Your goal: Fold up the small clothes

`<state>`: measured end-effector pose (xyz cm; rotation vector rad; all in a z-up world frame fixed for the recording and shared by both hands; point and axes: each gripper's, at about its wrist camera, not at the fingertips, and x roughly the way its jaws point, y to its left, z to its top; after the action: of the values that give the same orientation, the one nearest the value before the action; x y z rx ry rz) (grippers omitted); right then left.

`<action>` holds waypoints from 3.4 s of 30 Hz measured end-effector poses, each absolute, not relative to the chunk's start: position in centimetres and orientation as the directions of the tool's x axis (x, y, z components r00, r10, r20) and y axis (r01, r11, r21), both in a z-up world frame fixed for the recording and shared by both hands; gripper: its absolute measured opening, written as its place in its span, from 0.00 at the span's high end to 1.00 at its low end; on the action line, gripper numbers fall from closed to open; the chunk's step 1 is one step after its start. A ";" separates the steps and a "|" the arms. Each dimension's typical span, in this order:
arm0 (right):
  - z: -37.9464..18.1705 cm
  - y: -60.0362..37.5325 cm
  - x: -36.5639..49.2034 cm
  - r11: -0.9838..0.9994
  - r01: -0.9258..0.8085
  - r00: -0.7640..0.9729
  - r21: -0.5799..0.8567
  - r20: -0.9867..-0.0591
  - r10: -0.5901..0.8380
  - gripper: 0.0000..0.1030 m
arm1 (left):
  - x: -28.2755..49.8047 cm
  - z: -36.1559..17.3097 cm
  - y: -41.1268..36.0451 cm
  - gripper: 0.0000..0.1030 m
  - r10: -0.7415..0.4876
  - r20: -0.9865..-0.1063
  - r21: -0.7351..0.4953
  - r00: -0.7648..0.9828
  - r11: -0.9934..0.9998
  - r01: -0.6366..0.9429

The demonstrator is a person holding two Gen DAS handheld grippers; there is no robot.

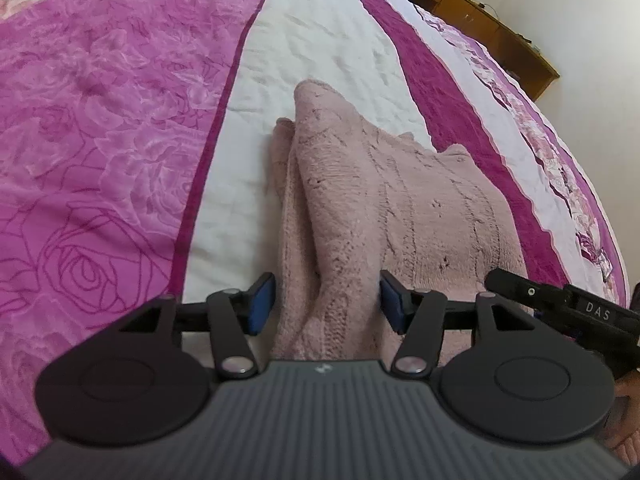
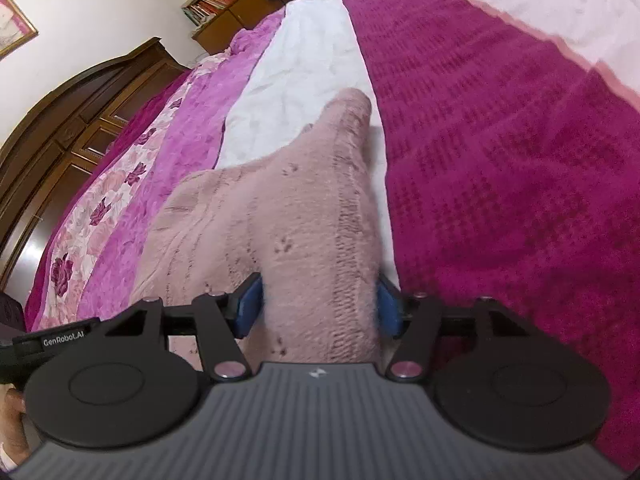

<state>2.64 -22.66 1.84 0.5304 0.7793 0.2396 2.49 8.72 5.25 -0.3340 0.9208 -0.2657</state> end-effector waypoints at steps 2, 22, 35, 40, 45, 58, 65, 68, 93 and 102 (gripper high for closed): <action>2.5 -22.3 2.0 0.862 -0.022 0.703 0.507 -0.605 0.374 0.31 | 2.0 5.8 8.5 0.33 -0.332 -0.739 -0.364 0.587 0.929 0.067; 6.4 -19.8 -6.3 0.924 -0.080 0.764 0.373 -0.572 0.297 0.00 | -4.8 8.2 5.5 0.25 -0.216 -0.712 -0.211 0.668 0.973 0.090; 4.1 -19.0 -8.1 0.942 -0.046 0.738 0.331 -0.625 0.256 0.00 | -6.0 5.6 3.3 0.25 -0.167 -0.761 -0.159 0.626 0.985 0.070; 3.5 -18.5 -7.9 0.952 -0.041 0.729 0.304 -0.643 0.236 0.00 | -5.9 4.9 2.8 0.25 -0.138 -0.769 -0.132 0.624 0.990 0.056; 3.0 -18.1 -7.8 0.956 -0.049 0.719 0.288 -0.654 0.234 0.00 | -5.5 4.3 2.7 0.25 -0.121 -0.788 -0.125 0.604 0.992 0.035; 2.4 -18.3 -7.2 0.951 -0.031 0.699 0.306 -0.674 0.240 0.00 | -5.4 3.9 2.0 0.25 -0.071 -0.799 -0.083 0.597 0.997 0.007; 2.2 -18.3 -7.1 0.949 -0.026 0.693 0.316 -0.678 0.245 0.00 | -5.5 3.8 1.9 0.25 -0.073 -0.799 -0.081 0.597 0.997 0.013; 2.1 -18.4 -7.2 0.948 -0.027 0.693 0.318 -0.677 0.247 0.00 | -5.6 3.9 1.9 0.25 -0.072 -0.799 -0.080 0.596 0.997 0.012; 1.9 -18.2 -7.3 0.945 -0.027 0.691 0.327 -0.677 0.254 0.00 | -5.8 3.7 1.7 0.25 -0.069 -0.803 -0.072 0.593 0.997 0.018; 1.8 -18.1 -7.4 0.943 -0.023 0.690 0.332 -0.677 0.256 0.00 | -5.9 3.7 1.5 0.25 -0.068 -0.803 -0.071 0.592 0.997 0.019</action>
<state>-7.41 -18.11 1.78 0.3107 0.7976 0.1590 -5.92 1.52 3.66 -0.0572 0.9362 -0.0508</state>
